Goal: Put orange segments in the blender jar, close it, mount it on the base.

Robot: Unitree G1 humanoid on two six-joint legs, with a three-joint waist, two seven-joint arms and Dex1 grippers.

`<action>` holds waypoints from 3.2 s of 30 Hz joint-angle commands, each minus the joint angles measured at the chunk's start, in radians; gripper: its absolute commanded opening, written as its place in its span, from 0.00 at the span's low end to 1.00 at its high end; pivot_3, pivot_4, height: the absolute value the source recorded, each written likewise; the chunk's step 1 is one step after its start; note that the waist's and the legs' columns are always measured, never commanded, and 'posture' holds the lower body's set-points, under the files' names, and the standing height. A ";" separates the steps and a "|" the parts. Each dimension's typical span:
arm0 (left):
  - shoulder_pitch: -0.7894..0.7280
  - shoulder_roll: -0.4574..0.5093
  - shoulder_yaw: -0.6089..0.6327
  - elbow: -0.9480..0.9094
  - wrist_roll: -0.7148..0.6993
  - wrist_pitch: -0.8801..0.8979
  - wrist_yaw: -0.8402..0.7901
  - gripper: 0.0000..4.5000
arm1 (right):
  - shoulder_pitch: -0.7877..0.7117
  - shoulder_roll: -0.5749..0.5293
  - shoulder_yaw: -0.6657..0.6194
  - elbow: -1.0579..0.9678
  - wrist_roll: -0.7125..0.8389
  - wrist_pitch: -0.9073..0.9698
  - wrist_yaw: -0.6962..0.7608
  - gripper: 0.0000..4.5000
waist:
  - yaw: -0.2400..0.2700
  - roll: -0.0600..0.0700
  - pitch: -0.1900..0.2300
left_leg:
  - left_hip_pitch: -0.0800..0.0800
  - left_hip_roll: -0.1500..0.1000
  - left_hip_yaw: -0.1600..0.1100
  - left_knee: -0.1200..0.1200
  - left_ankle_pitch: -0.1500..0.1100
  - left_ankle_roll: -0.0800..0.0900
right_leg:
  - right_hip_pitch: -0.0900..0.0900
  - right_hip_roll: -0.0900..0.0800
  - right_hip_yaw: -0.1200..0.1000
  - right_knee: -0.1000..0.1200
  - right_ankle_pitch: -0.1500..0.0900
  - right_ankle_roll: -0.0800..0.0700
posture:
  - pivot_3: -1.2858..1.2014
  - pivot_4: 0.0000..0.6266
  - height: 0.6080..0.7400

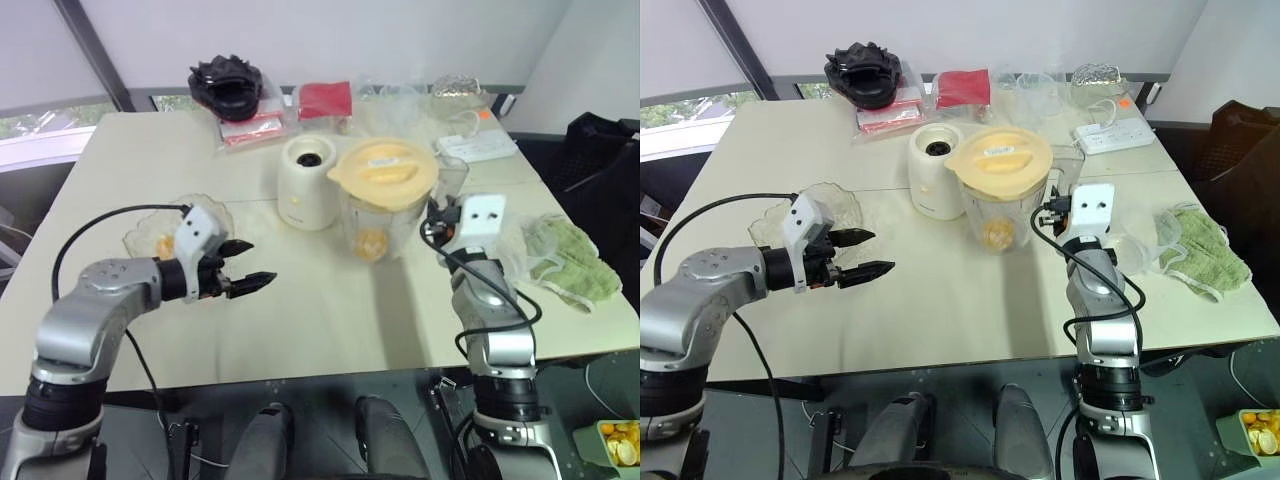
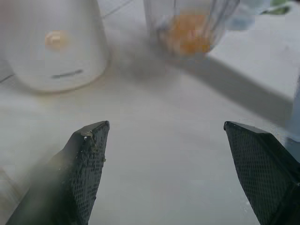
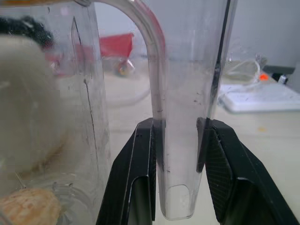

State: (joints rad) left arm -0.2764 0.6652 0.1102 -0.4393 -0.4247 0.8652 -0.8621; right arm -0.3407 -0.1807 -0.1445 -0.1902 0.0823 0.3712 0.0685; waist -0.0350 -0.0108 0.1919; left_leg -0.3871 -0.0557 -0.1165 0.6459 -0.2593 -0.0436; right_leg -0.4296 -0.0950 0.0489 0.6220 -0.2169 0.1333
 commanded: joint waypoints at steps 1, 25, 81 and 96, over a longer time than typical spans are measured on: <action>0.012 -0.025 -0.018 -0.049 -0.003 -0.034 0.053 0.90 | -0.092 -0.032 -0.042 -0.107 0.044 0.036 0.007 0.19 | 0.000 0.000 0.000 | 0.000 0.000 0.000 0.000 0.000 0.000 | 0.000 0.000 0.000 0.000 0.000 0.000 | 0.52 0.24 1.00; 0.116 -0.200 -0.016 -0.141 -0.013 -0.189 0.294 0.90 | -1.005 0.047 0.079 0.827 -0.044 -0.103 -0.060 0.19 | -0.009 0.003 0.002 | -0.005 0.000 0.002 -0.003 0.000 0.000 | -0.008 0.000 0.000 0.000 0.002 -0.002 | 0.52 0.24 1.00; 0.121 -0.199 -0.014 -0.165 -0.036 -0.150 0.399 0.91 | -0.526 0.012 0.160 0.535 -0.082 -0.147 0.087 0.94 | -0.029 0.002 0.001 | -0.004 0.001 0.001 -0.004 0.002 -0.002 | -0.011 0.001 0.000 0.007 0.002 -0.002 | 0.52 0.24 1.00; 0.227 -0.125 0.149 -0.276 -0.130 -0.099 0.409 0.91 | 0.020 -0.619 -0.124 -0.198 0.457 0.287 0.793 0.94 | -0.006 0.000 0.002 | 0.004 0.002 0.001 0.001 0.001 -0.002 | 0.005 0.002 -0.001 -0.001 -0.001 -0.006 | 0.52 0.24 1.00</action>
